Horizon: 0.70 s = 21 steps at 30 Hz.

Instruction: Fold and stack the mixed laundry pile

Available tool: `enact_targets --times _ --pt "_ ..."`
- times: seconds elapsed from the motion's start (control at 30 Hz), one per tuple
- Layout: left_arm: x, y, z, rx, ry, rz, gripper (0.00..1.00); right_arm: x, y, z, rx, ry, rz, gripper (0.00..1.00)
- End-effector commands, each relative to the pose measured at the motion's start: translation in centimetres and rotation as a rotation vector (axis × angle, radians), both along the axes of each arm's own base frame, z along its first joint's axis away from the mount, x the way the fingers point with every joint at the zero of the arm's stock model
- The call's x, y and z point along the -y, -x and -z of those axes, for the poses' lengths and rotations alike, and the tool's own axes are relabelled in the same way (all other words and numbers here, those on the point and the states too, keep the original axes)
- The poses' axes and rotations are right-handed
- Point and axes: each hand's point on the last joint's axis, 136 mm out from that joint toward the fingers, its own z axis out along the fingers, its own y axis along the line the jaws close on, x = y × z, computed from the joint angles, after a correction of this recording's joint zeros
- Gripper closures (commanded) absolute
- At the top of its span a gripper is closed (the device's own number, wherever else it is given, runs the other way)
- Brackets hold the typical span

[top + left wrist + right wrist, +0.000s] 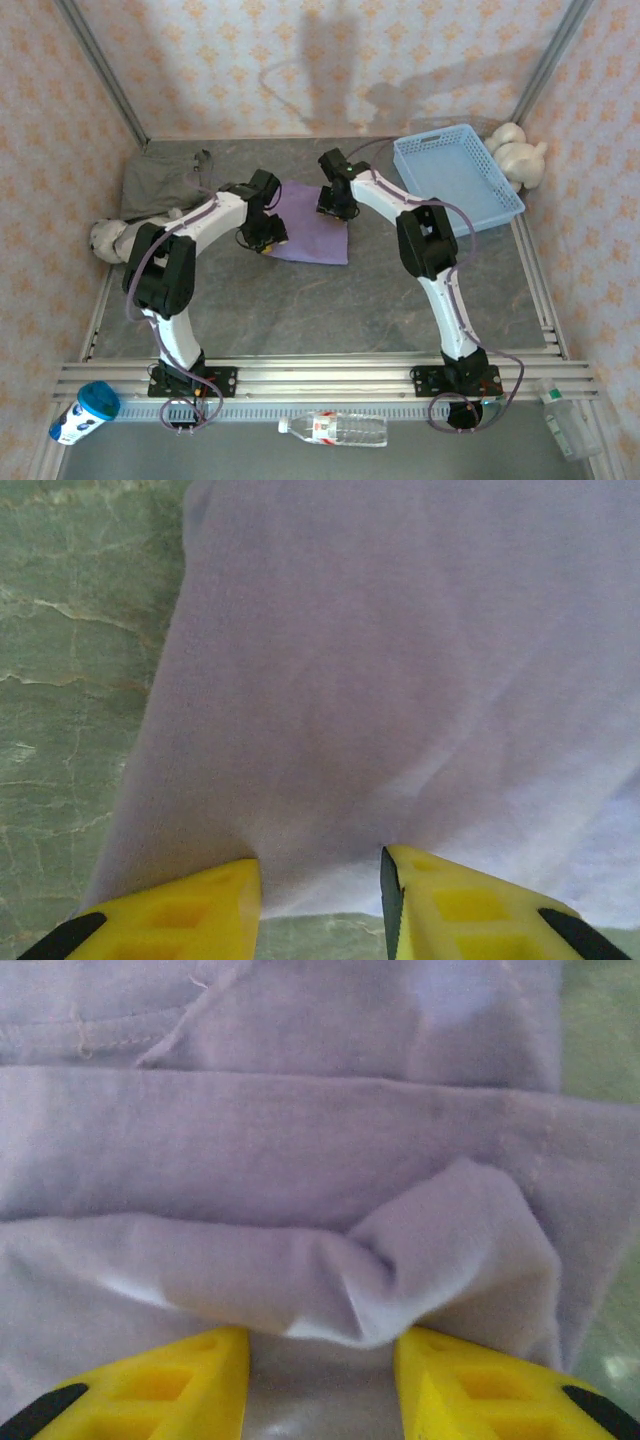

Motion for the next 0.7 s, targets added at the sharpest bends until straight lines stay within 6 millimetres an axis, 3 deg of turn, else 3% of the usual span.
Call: enact_targets --times 0.0,0.17,0.27,0.37,0.47,0.6,0.67 --pt "-0.7 0.9 2.1 -0.033 -0.045 0.038 0.64 1.9 5.5 1.3 -0.106 0.047 0.059 0.58" --pt "-2.4 0.7 3.2 -0.048 -0.138 0.087 0.65 1.5 12.5 -0.2 -0.132 -0.001 0.103 0.56" --pt "-2.9 -0.7 3.2 -0.046 -0.147 0.100 0.64 0.6 15.4 -2.7 -0.103 -0.033 0.098 0.47" --pt "-2.7 -2.7 1.7 -0.008 -0.134 0.127 0.61 0.8 16.5 -5.8 -0.051 -0.044 0.092 0.39" --pt "-2.3 -4.0 -0.1 0.027 -0.135 0.190 0.57 2.6 16.7 -7.9 0.015 0.000 0.071 0.36" --pt "-2.0 -3.9 -2.2 0.048 -0.121 0.211 0.56 5.7 17.3 -8.3 0.049 0.156 -0.019 0.36" --pt "-2.3 -3.2 -2.3 0.041 -0.121 0.204 0.56 6.5 17.4 -8.0 0.052 0.213 -0.072 0.36"
